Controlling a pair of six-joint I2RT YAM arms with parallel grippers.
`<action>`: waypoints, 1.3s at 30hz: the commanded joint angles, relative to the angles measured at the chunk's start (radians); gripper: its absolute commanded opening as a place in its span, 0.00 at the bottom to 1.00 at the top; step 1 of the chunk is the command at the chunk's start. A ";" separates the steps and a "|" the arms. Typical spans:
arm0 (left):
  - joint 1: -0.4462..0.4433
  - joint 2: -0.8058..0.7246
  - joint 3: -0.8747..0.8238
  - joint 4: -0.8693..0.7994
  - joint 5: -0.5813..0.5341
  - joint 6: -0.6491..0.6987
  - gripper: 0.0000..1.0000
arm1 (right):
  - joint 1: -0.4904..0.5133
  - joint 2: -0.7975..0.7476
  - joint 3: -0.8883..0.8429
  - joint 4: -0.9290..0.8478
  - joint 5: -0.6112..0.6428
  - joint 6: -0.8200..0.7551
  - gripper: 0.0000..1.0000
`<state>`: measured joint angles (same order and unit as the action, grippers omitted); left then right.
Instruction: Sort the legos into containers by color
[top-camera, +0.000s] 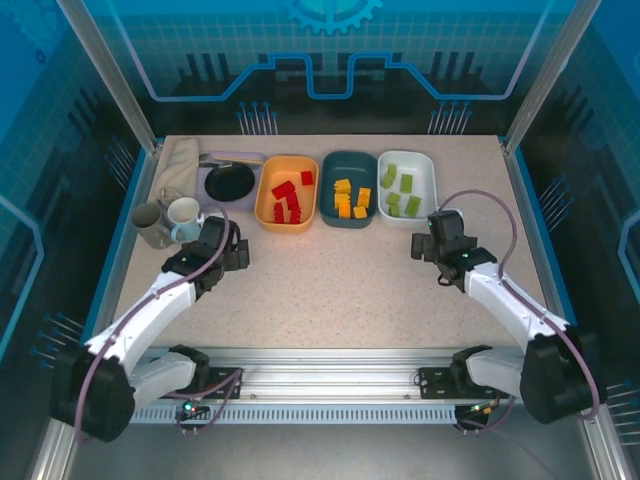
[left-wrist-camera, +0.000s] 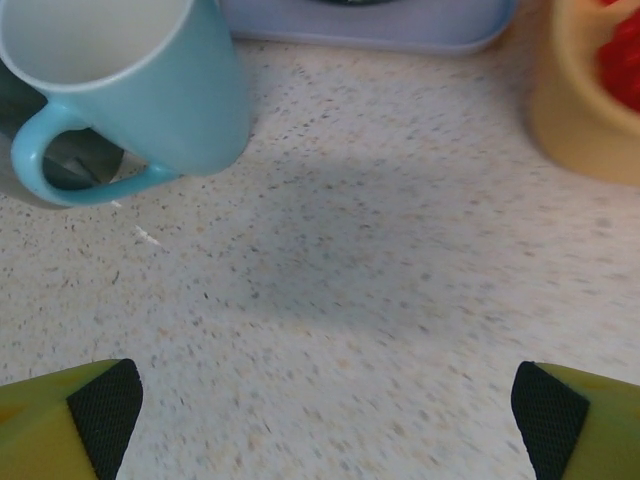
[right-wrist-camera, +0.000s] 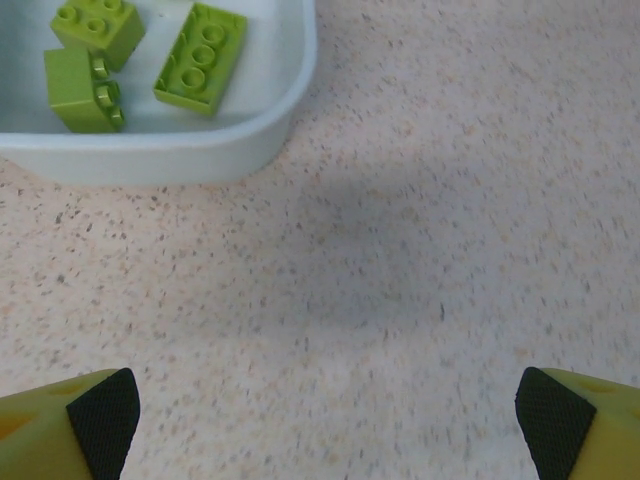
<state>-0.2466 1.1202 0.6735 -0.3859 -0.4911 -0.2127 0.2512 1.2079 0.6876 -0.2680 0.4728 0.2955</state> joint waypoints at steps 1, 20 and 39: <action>0.088 0.063 -0.033 0.293 0.070 0.116 0.99 | -0.038 0.064 -0.013 0.279 -0.006 -0.154 1.00; 0.236 0.367 -0.239 1.111 0.341 0.178 0.99 | -0.195 0.278 -0.348 1.170 -0.329 -0.265 1.00; 0.234 0.393 -0.271 1.190 0.325 0.177 0.99 | -0.172 0.298 -0.269 1.053 -0.328 -0.295 1.00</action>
<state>-0.0185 1.5143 0.4049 0.7650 -0.1852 -0.0490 0.0731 1.4963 0.3988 0.7639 0.1722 0.0231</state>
